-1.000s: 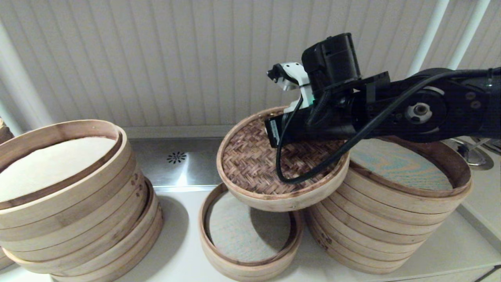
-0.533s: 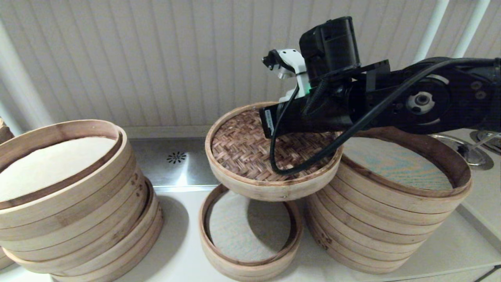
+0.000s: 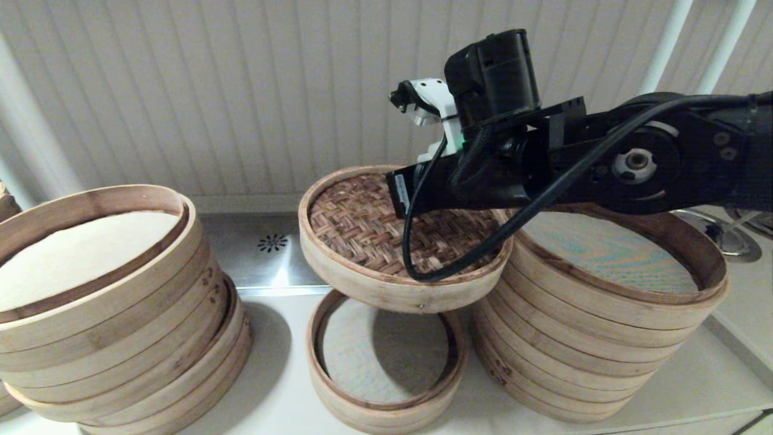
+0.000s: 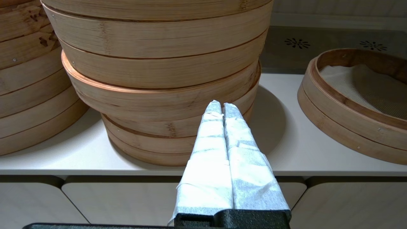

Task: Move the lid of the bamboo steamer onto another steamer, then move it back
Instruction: Put the steamer

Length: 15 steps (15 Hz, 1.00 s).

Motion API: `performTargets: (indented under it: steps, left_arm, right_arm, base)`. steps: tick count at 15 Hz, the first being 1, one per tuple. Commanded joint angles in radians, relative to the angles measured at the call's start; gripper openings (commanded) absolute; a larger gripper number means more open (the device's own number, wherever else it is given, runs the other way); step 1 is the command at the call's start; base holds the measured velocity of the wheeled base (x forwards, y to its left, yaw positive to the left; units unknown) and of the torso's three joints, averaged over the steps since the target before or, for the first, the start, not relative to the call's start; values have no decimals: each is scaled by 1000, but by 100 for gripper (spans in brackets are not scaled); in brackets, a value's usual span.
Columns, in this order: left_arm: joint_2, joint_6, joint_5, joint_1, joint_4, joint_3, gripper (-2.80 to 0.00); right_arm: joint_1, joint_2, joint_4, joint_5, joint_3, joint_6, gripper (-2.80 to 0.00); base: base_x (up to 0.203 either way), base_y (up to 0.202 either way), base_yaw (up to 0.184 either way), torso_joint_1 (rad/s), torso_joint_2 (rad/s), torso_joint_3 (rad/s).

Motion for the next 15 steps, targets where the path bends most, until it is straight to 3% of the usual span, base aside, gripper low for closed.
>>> performTargets:
  steps: [1, 11, 15]
  left_arm:
    - [1, -1, 0, 0, 0, 0, -280]
    - [1, -1, -1, 0, 0, -1, -280]
    - [1, 1, -1, 0, 3, -1, -280]
  right_arm:
    - [2, 10, 0, -1, 21, 4, -280]
    - [30, 100, -16, 9, 127, 34, -280]
    - [35, 142, -90, 8, 163, 35, -280]
  base:
    - [0, 0, 0, 0, 0, 0]
    - [0, 0, 0, 0, 0, 0]
    - [0, 0, 0, 0, 0, 0]
